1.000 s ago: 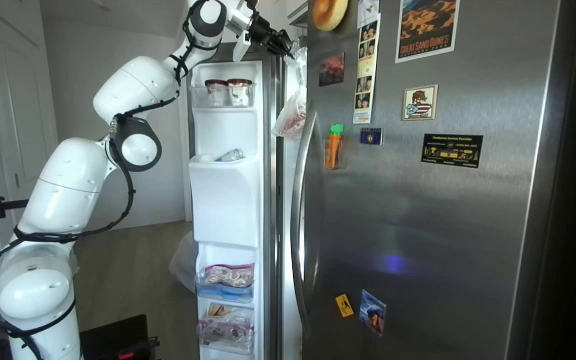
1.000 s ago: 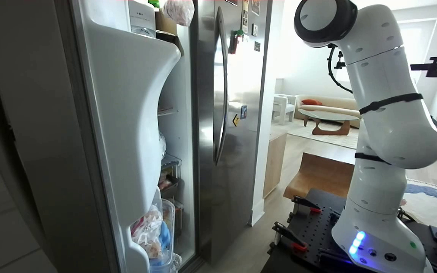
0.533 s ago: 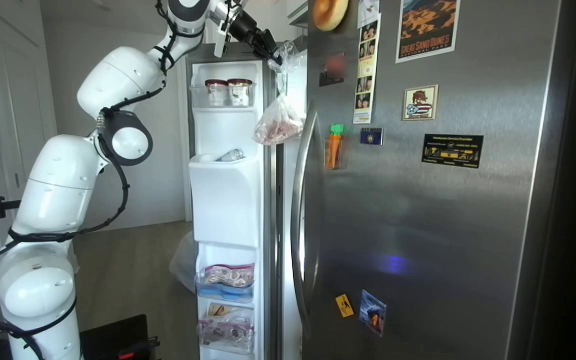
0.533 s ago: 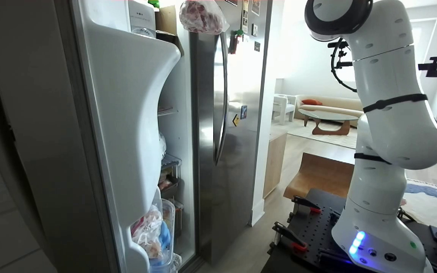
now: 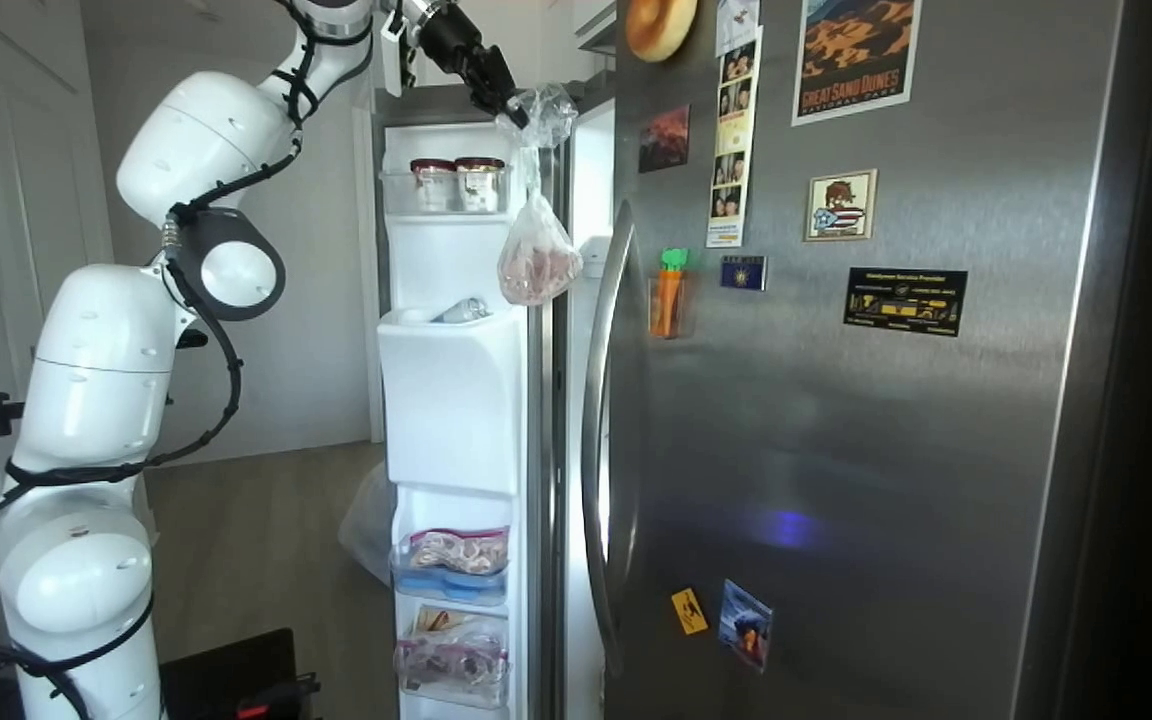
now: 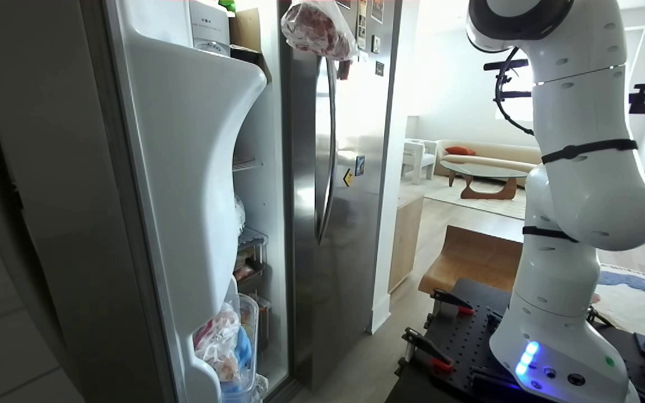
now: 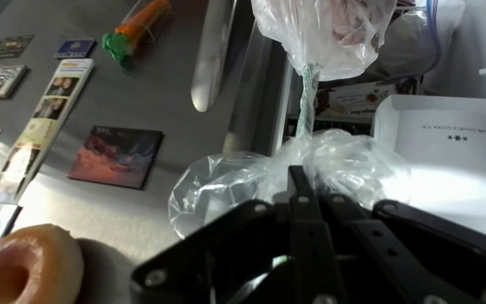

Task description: Remove the packet of meat from the fridge and put it on the surface to the right of the fridge

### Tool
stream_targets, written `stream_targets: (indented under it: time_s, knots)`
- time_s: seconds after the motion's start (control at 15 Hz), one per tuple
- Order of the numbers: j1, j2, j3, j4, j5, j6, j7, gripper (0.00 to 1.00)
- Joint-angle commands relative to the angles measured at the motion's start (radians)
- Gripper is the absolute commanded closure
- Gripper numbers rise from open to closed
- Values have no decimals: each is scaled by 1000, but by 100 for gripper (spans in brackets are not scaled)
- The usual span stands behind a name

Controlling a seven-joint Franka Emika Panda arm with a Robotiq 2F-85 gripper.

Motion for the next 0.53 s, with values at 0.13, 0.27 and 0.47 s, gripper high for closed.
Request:
stream_targets:
  time_s: [0.13, 0.27, 0.47]
  knots:
    - [-20, -49, -9, 0, -48, -116, -20, 100]
    - [-51, -59, -11, 0, -43, -165, -21, 100]
    - [-112, -72, -17, 0, -28, -231, -16, 100]
